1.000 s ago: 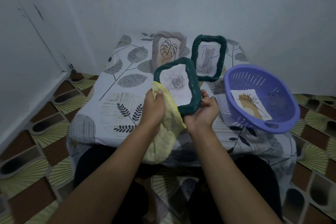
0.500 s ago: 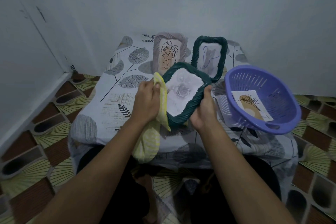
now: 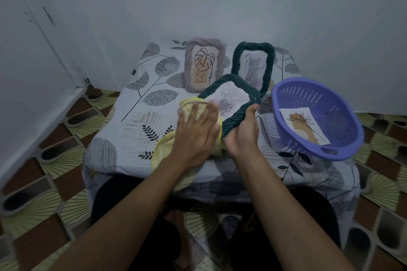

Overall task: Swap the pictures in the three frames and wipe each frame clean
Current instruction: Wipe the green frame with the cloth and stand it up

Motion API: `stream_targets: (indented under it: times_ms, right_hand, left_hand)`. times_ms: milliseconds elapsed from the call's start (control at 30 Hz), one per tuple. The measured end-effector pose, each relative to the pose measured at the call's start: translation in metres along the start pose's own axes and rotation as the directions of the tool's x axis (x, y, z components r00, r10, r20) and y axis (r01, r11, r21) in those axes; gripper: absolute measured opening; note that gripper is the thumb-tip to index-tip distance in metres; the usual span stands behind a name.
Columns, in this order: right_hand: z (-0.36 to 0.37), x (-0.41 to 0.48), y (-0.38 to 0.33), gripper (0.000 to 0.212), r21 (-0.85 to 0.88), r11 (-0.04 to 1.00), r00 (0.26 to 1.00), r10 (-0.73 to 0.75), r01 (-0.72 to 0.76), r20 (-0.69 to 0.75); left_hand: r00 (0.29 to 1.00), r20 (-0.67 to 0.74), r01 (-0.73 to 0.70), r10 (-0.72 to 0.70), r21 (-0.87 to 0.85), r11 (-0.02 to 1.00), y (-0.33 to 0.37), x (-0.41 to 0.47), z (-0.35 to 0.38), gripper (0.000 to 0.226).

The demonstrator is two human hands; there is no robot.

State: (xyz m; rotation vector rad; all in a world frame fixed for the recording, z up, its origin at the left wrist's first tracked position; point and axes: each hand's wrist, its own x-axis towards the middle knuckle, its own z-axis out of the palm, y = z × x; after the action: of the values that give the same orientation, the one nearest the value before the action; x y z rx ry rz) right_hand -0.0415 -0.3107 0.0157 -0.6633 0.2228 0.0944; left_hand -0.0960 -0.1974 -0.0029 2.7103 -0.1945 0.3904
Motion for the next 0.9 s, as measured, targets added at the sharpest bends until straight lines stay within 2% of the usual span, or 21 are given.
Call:
stream_targets:
  times_ms: [133, 200, 233, 300, 400, 533, 600, 667, 800, 900]
  right_hand:
    - [0.002, -0.006, -0.001, 0.058, -0.014, 1.000, 1.000, -0.010, 0.010, -0.008]
    - [0.004, -0.009, 0.000, 0.058, -0.001, 1.000, 1.000, -0.007, 0.006, -0.030]
    - [0.006, -0.010, 0.000, 0.058, 0.004, 1.000, 0.999, -0.006, 0.007, -0.042]
    - [0.010, -0.012, 0.002, 0.058, 0.005, 1.000, 0.998, -0.014, 0.014, -0.063]
    - [0.010, -0.008, 0.004, 0.058, -0.044, 0.997, 0.994, -0.060, 0.056, -0.094]
    - [0.000, 0.006, -0.004, 0.059, -0.018, 0.997, 0.991, -0.074, 0.072, -0.108]
    - [-0.008, 0.010, -0.007, 0.059, 0.008, 0.998, 0.992, -0.064, 0.065, -0.105]
    - [-0.013, 0.010, -0.008, 0.058, 0.007, 0.998, 0.992, -0.059, 0.060, -0.110]
    - [-0.016, 0.006, -0.013, 0.051, -0.021, 0.996, 0.985, -0.094, 0.092, -0.147]
    - [-0.020, 0.009, -0.016, 0.052, -0.022, 0.994, 0.976, -0.111, 0.109, -0.186]
  left_hand:
    - [0.952, 0.033, 0.306, -0.305, -0.153, 0.940, -0.018, 0.017, -0.005, 0.059]
    - [0.934, 0.050, 0.356, -0.355, -0.245, 0.902, -0.019, 0.022, -0.006, 0.065]
    - [0.935, 0.052, 0.353, -0.352, -0.263, 0.898, -0.019, 0.024, -0.003, 0.068]
    - [0.950, 0.052, 0.312, -0.307, -0.195, 0.930, -0.014, 0.022, 0.002, 0.075]
    - [0.991, 0.057, 0.122, -0.118, -0.069, 0.990, 0.005, 0.007, 0.007, 0.082]
    - [0.977, 0.039, -0.203, 0.210, -0.143, 0.969, 0.000, -0.013, 0.008, 0.062]
    - [0.955, 0.065, -0.280, 0.289, -0.117, 0.953, -0.019, -0.016, 0.012, 0.058]
    - [0.958, 0.115, -0.259, 0.264, -0.058, 0.964, -0.036, -0.017, 0.014, 0.060]
    - [0.971, 0.232, -0.083, 0.052, 0.126, 0.988, -0.056, -0.023, 0.015, 0.068]
    - [0.958, 0.286, 0.005, -0.030, 0.088, 0.996, -0.065, -0.029, 0.010, 0.081]
